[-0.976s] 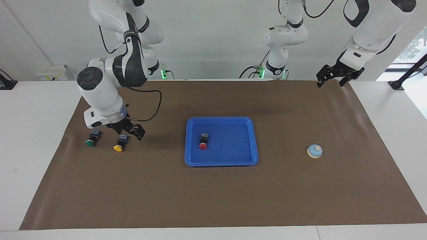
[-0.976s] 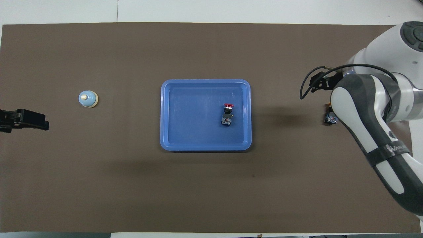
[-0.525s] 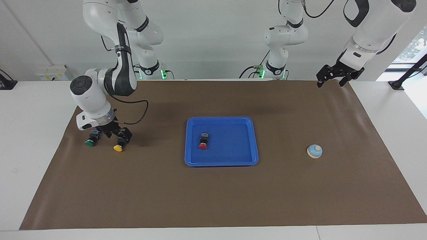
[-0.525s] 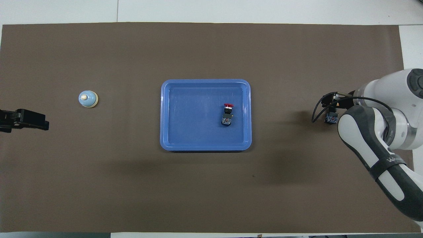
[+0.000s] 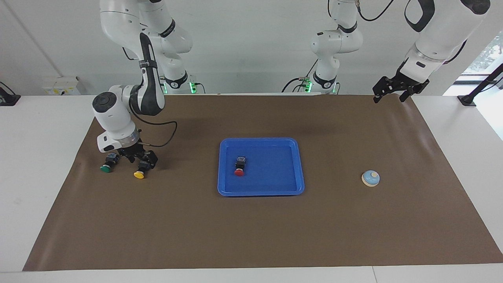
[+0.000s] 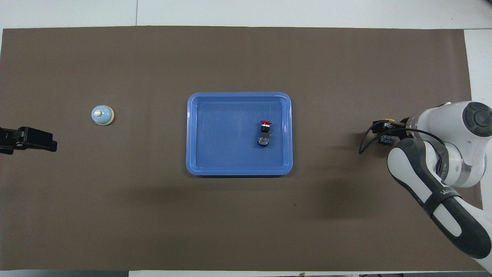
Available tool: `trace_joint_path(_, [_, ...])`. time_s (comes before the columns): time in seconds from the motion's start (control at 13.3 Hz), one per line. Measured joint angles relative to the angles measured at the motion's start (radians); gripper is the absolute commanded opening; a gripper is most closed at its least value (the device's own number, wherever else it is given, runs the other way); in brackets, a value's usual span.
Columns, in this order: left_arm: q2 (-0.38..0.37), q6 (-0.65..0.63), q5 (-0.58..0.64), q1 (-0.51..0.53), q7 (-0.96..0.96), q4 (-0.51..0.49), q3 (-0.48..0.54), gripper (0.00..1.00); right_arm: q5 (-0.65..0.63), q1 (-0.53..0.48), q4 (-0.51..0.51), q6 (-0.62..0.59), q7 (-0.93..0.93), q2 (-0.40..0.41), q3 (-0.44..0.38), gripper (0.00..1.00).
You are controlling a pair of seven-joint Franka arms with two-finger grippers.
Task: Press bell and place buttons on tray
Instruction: 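Release the red button and grasp the yellow button with the right gripper, then place the yellow button in the tray beside the red one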
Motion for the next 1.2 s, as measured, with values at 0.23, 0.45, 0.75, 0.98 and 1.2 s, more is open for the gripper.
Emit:
trace_joint_path(0.23, [0.0,0.0,0.0,0.0,0.0,0.0,0.0,1.0,0.0,-0.009,-0.024,0.049,-0.012,0.016,0.0,0.44])
trace_joint_path(0.45, [0.0,0.0,0.0,0.0,0.0,0.0,0.0,1.0,-0.001,-0.01,-0.025,0.055,-0.014,0.02,0.0,0.0])
trace_joint_path(0.75, [0.0,0.0,0.0,0.0,0.0,0.0,0.0,1.0,-0.002,0.002,-0.022,0.051,-0.014,0.016,0.003,0.0])
trace_joint_path(0.98, [0.0,0.0,0.0,0.0,0.0,0.0,0.0,1.0,-0.002,0.023,0.039,-0.039,-0.014,0.015,0.012,0.0])
trace_joint_path(1.2, [0.0,0.0,0.0,0.0,0.0,0.0,0.0,1.0,-0.001,0.115,0.186,-0.218,0.034,0.016,0.015,0.0])
